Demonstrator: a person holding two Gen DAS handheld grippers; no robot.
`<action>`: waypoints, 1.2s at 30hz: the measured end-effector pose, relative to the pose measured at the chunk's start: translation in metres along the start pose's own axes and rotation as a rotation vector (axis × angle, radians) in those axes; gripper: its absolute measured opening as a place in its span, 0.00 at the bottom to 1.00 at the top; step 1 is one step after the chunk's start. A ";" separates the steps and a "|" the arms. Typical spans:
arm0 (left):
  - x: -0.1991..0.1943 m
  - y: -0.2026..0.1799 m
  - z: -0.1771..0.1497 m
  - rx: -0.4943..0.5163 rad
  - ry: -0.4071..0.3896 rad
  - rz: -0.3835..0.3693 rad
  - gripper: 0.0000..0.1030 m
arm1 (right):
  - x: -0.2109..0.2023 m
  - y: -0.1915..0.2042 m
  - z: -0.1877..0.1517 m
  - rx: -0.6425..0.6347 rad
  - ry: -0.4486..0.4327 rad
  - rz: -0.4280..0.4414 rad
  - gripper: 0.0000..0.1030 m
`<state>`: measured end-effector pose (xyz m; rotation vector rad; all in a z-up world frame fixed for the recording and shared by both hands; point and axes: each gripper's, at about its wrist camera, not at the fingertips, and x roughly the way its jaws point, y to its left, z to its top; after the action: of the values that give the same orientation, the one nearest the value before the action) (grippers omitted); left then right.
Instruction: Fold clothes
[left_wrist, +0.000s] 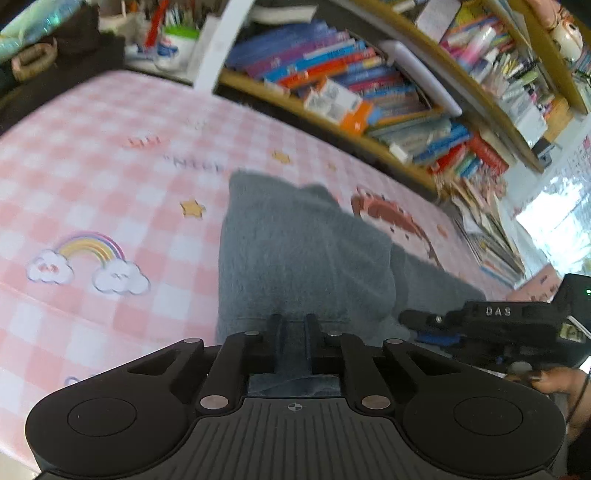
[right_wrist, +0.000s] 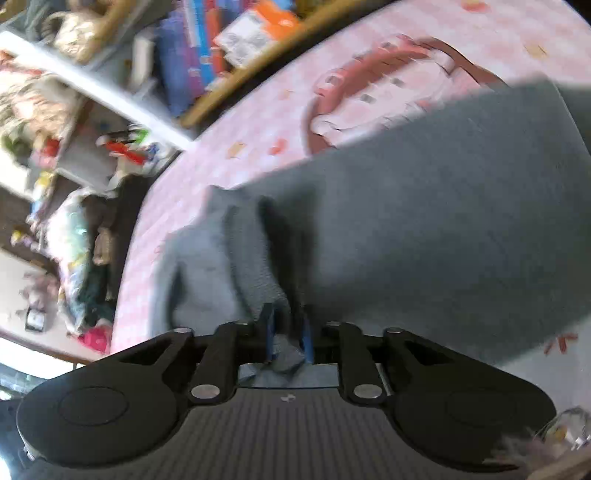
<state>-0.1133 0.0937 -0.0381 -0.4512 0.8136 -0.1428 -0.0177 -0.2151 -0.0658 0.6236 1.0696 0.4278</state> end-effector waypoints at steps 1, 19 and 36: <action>0.002 0.000 -0.001 0.014 0.008 -0.001 0.10 | -0.001 -0.002 0.000 0.011 -0.004 0.003 0.18; -0.034 -0.022 0.004 0.169 -0.099 -0.030 0.19 | -0.043 0.030 -0.027 -0.151 -0.153 -0.103 0.42; -0.035 -0.028 -0.009 0.226 -0.055 -0.106 0.27 | -0.078 0.015 -0.063 -0.110 -0.247 -0.323 0.51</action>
<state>-0.1422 0.0753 -0.0077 -0.2837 0.7107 -0.3157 -0.1084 -0.2342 -0.0251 0.3843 0.8844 0.1227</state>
